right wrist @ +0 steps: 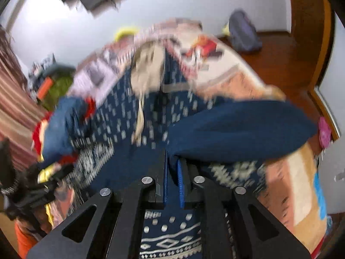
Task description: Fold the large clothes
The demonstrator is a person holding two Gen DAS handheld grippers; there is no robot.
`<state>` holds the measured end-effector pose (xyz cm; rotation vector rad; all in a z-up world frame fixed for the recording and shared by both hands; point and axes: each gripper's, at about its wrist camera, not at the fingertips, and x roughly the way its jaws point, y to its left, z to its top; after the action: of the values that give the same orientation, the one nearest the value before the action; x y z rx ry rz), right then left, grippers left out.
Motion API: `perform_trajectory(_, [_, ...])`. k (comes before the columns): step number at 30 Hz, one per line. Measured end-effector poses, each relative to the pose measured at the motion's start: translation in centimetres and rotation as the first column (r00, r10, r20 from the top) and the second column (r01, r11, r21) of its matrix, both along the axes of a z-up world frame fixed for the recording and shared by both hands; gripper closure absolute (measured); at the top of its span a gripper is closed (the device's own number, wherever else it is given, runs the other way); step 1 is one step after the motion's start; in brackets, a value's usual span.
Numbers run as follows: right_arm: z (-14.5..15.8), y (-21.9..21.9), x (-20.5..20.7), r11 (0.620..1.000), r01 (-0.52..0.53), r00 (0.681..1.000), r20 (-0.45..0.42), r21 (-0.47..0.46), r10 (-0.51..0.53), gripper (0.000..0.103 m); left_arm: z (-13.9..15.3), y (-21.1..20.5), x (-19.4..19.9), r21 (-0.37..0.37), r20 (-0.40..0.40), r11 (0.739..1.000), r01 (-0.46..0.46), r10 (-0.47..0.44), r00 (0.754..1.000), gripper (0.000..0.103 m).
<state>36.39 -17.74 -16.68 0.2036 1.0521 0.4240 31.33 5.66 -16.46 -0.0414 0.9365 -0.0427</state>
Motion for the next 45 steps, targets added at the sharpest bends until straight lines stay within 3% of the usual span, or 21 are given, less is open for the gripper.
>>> perform_trajectory(3, [-2.0,0.4,-0.8,1.0,-0.018,0.997,-0.079,-0.022,0.016,0.091,-0.8,0.1,-0.4,-0.012,-0.026,1.0,0.002,-0.002,1.0,0.026])
perform_trajectory(8, [-3.2,-0.5,-1.6,0.999,-0.04,0.984,-0.175,0.013,0.041,0.058,-1.9,-0.4,-0.7,-0.001,-0.053,1.0,0.013,-0.013,0.998,0.026])
perform_trajectory(12, [-1.7,-2.3,-2.8,0.999,-0.038,0.994,-0.106,-0.019,0.036,0.057,-2.2,-1.1,-0.7,0.0,-0.054,1.0,0.029,-0.029,0.998,0.026])
perform_trajectory(15, [-0.6,-4.4,-2.7,0.999,0.04,0.998,-0.049,-0.023,-0.041,0.045,-2.1,-1.5,-0.5,-0.012,-0.053,0.999,0.036,-0.037,0.998,0.026])
perform_trajectory(17, [-0.3,-6.3,-2.2,0.994,0.11,0.993,-0.027,-0.008,-0.111,0.044,-2.1,-1.8,-0.2,-0.013,-0.049,0.999,0.04,-0.041,0.998,0.026])
perform_trajectory(20, [-1.1,-9.2,-0.6,0.973,0.229,0.972,-0.052,0.018,-0.227,0.044,-2.1,-2.2,0.1,-0.014,-0.046,0.999,0.046,-0.047,0.998,0.026])
perform_trajectory(24, [-3.8,-13.1,1.5,0.923,0.382,0.919,-0.124,0.045,-0.374,0.044,-2.4,-2.5,0.5,-0.011,-0.047,0.999,0.052,-0.053,0.997,0.026])
perform_trajectory(29, [-7.0,-15.8,3.5,0.871,0.487,0.859,-0.21,0.058,-0.466,0.044,-3.3,-2.6,1.2,-0.013,-0.068,0.998,0.054,-0.055,0.996,0.026])
perform_trajectory(31, [-7.7,-16.4,4.0,0.857,0.509,0.848,-0.218,0.082,-0.483,0.045,-3.7,-2.7,1.4,-0.012,-0.076,0.999,0.053,-0.053,0.996,0.025])
perform_trajectory(33, [-7.7,-16.5,4.5,0.841,0.535,0.835,-0.2,0.078,-0.512,0.054,-4.2,-2.7,1.6,-0.007,-0.088,0.999,0.051,-0.051,0.995,0.026])
perform_trajectory(35, [-7.9,-16.6,5.2,0.835,0.545,0.829,-0.194,0.074,-0.524,0.072,-4.6,-2.7,1.8,-0.006,-0.095,0.999,0.049,-0.049,0.994,0.026])
perform_trajectory(37, [-7.8,-16.5,5.6,0.833,0.548,0.828,-0.19,0.078,-0.527,0.082,-4.7,-2.7,1.8,-0.007,-0.099,0.999,0.047,-0.048,0.994,0.026])
perform_trajectory(38, [-7.7,-16.8,5.5,0.835,0.545,0.832,-0.18,0.081,-0.525,0.094,-4.6,-2.6,1.8,-0.005,-0.099,0.999,0.046,-0.047,0.994,0.026])
perform_trajectory(41, [-6.3,-15.9,5.4,0.854,0.512,0.856,-0.134,0.091,-0.499,0.096,-4.1,-2.5,1.4,0.003,-0.084,0.999,0.044,-0.043,0.996,0.026])
perform_trajectory(45, [-2.0,-13.4,4.3,0.894,0.431,0.902,-0.021,0.125,-0.432,0.097,-2.6,-2.0,0.4,0.002,-0.051,0.999,0.036,-0.036,0.998,0.026])
